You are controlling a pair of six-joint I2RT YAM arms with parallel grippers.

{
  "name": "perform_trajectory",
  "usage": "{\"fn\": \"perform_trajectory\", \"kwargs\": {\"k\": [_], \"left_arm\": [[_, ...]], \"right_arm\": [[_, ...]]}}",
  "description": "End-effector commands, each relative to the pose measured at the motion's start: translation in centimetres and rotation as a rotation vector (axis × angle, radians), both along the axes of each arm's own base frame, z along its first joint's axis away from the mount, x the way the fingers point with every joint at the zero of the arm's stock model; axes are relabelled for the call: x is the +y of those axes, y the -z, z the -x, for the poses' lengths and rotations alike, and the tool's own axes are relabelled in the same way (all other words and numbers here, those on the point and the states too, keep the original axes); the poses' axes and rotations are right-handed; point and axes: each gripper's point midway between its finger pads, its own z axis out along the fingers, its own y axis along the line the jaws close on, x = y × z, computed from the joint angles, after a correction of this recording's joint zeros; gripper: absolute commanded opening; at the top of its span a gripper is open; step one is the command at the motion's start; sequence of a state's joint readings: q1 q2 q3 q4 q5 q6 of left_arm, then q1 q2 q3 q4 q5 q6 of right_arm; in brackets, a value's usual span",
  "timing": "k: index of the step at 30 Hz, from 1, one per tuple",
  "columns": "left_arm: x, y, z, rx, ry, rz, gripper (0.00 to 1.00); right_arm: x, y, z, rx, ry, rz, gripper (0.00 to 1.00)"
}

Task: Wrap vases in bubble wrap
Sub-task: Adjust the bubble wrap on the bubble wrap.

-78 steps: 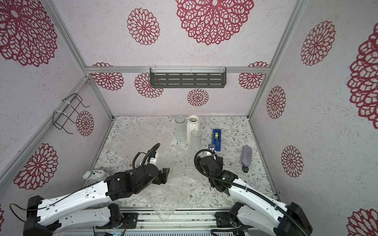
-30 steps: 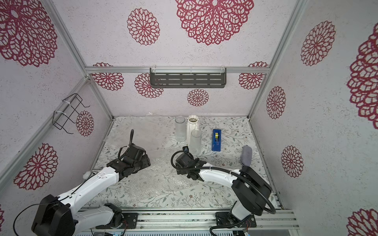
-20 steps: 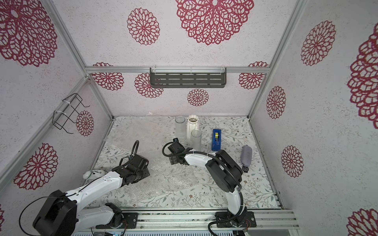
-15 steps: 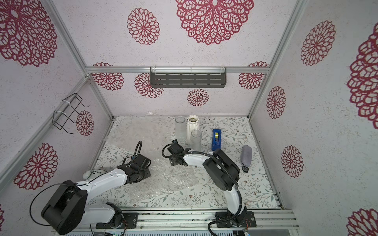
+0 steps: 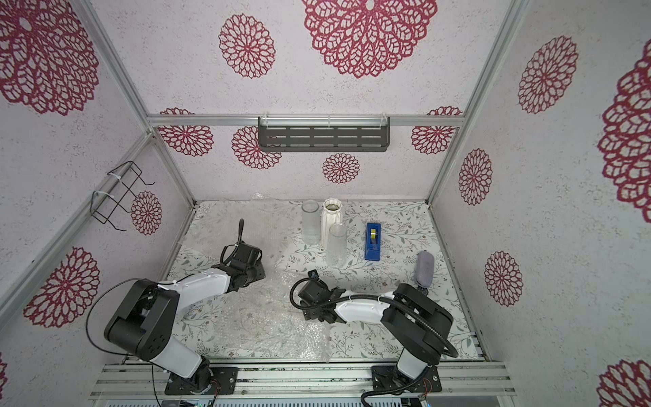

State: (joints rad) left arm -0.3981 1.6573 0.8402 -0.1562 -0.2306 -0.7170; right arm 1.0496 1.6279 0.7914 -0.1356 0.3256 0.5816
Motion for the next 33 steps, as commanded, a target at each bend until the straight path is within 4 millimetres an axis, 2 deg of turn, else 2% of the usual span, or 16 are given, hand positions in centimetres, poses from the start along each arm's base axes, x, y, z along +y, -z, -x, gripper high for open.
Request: {"fn": "perform_trajectory", "kwargs": {"k": [1, 5, 8, 11, 13, 15, 19, 22, 26, 30, 33], "left_arm": [[-2.7, -1.2, -3.5, -0.053, 0.096, 0.048, 0.48], [-5.0, -2.1, -6.0, -0.050, 0.162, 0.089, 0.47], [-6.9, -3.8, -7.2, -0.068, 0.214, 0.137, 0.45], [-7.1, -6.6, -6.0, -0.076, 0.215, 0.115, 0.45], [-5.5, -8.4, -3.8, -0.088, 0.149, 0.077, 0.50], [-3.2, -9.5, -0.8, -0.103, 0.063, 0.077, 0.56], [1.8, -9.3, 6.2, -0.097, -0.136, 0.103, 0.61], [4.3, -8.8, 9.7, -0.092, -0.205, 0.093, 0.64], [8.7, -8.5, 11.5, -0.080, -0.320, -0.023, 0.77], [9.3, -8.1, 10.3, -0.068, -0.310, 0.002, 0.84], [10.1, -6.5, 9.9, 0.000, -0.312, -0.024, 0.94]], "right_arm": [[0.8, -1.7, 0.5, -0.037, 0.052, -0.073, 0.95], [1.5, -4.3, -0.1, -0.110, 0.062, -0.094, 0.95], [-1.0, -6.9, -1.6, -0.217, 0.140, -0.039, 0.95], [-2.8, -8.7, -2.6, -0.264, 0.133, -0.034, 0.96], [-2.9, -9.1, -3.3, -0.263, 0.100, -0.056, 0.96], [-2.0, -9.1, -4.0, -0.231, 0.038, -0.100, 0.95], [0.2, -9.1, -6.7, -0.184, -0.042, -0.096, 0.94], [1.7, -8.8, -9.1, -0.155, -0.086, -0.091, 0.93], [4.4, -7.6, -10.6, -0.118, -0.172, -0.075, 0.92], [5.7, -6.0, -11.9, -0.103, -0.174, -0.052, 0.93], [6.9, -4.6, -12.2, -0.073, -0.196, -0.063, 0.94]]}}
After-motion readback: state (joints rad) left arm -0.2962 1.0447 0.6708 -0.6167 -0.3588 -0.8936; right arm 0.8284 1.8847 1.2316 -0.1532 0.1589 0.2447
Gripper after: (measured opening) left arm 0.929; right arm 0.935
